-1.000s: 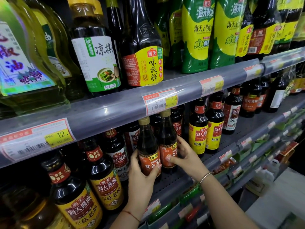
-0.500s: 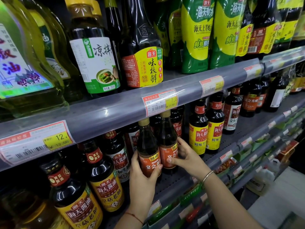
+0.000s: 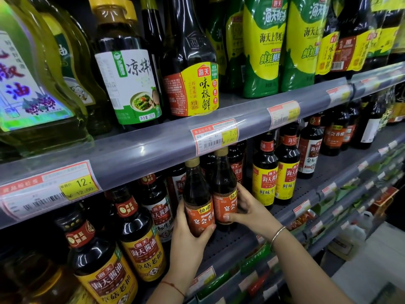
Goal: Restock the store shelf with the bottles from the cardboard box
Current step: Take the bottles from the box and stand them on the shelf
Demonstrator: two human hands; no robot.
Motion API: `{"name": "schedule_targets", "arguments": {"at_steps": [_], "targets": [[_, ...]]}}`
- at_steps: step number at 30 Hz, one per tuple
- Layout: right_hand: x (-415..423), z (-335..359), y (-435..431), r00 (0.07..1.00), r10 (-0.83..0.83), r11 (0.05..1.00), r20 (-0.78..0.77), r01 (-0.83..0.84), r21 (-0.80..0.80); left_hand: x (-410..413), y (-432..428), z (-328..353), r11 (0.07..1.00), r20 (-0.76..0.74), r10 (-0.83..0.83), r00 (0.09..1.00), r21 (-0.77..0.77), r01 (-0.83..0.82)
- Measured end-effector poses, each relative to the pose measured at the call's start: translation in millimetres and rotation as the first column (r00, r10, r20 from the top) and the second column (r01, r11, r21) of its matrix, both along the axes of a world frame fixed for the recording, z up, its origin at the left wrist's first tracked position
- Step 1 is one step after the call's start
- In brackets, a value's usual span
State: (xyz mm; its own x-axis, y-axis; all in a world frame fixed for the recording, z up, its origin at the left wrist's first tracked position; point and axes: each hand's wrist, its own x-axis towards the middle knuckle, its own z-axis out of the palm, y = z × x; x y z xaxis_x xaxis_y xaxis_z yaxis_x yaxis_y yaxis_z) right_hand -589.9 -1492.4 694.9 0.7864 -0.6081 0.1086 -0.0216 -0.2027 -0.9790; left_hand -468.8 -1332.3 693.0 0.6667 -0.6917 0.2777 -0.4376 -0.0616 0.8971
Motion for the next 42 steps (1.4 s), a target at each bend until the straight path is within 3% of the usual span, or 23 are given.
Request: {"name": "schedule_targets", "arguments": {"at_steps": [7, 22, 34, 42], "targets": [[1, -2, 4, 0.999, -0.044, 0.999, 0.011, 0.044, -0.012, 7, 3, 4, 0.997, -0.026, -0.078, 0.997, 0.019, 0.078], [-1, 1, 15, 0.998, -0.056, 0.998, 0.022, 0.057, -0.027, -5, 6, 5, 0.999, -0.065, -0.053, 0.996, -0.012, 0.053], [-25, 9, 47, 0.954, -0.298, 0.953, -0.003, 0.297, -0.064, -8, 27, 11, 0.986, -0.041, -0.168, 0.985, -0.009, 0.168], [-33, 15, 85, 0.892, -0.45, 0.887, -0.035, 0.441, -0.139, -10, 49, 23, 0.982, 0.115, -0.178, 0.977, -0.05, 0.184]]}}
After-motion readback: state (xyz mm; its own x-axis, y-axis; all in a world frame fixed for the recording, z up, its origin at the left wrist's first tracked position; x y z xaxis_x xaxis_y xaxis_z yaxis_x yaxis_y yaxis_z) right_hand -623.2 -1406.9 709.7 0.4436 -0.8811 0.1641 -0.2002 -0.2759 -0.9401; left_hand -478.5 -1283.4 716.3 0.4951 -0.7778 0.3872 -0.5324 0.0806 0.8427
